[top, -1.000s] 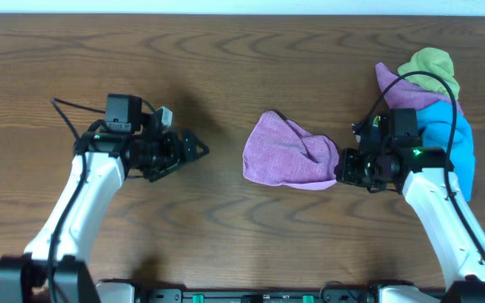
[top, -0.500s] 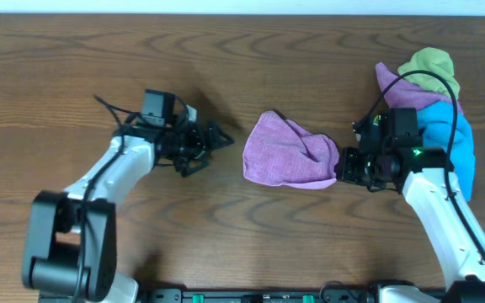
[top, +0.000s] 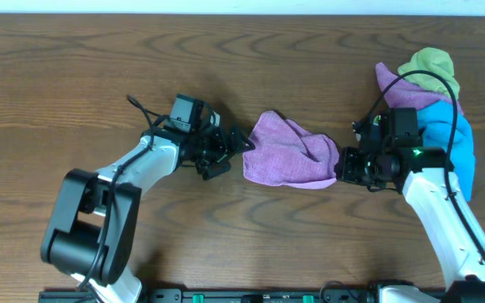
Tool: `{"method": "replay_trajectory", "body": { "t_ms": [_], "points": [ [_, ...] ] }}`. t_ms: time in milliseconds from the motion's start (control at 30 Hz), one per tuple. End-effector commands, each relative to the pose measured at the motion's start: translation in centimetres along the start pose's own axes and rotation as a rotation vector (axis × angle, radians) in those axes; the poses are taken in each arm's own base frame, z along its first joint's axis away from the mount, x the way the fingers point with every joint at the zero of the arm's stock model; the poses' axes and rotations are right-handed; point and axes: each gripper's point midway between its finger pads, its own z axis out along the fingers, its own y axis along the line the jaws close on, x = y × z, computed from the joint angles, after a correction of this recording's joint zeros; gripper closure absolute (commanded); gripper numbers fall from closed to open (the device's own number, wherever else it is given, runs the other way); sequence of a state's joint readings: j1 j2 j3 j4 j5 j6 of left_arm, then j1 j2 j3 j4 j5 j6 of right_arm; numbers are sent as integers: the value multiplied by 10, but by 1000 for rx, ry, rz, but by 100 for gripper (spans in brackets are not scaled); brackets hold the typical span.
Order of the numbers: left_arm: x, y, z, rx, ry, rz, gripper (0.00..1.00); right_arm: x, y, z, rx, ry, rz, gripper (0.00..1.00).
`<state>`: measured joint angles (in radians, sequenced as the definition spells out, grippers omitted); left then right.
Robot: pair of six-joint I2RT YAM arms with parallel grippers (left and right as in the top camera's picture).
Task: Fold the cloth
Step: 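Reach the left gripper to the cloth's left corner and grasp it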
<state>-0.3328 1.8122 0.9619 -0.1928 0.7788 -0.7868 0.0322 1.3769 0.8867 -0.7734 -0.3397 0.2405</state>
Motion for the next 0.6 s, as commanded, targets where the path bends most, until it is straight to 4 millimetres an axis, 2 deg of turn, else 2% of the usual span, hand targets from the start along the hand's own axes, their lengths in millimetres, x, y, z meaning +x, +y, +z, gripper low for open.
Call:
{"method": "replay_trajectory", "body": {
  "t_ms": [0, 267, 367, 567],
  "points": [
    [0, 2, 11, -9, 16, -30, 4, 1, 3, -1, -3, -1, -24, 99],
    [8, -4, 27, -9, 31, -31, 0, 1, 3, -1, -3, -1, -24, 98],
    [12, -3, 34, -43, 18, -44, 9, 1, 3, -1, -3, -1, -24, 98],
    [22, -1, 46, -103, -5, -15, 18, 1, 3, -1, -3, 0, -24, 99]
  ]
}}
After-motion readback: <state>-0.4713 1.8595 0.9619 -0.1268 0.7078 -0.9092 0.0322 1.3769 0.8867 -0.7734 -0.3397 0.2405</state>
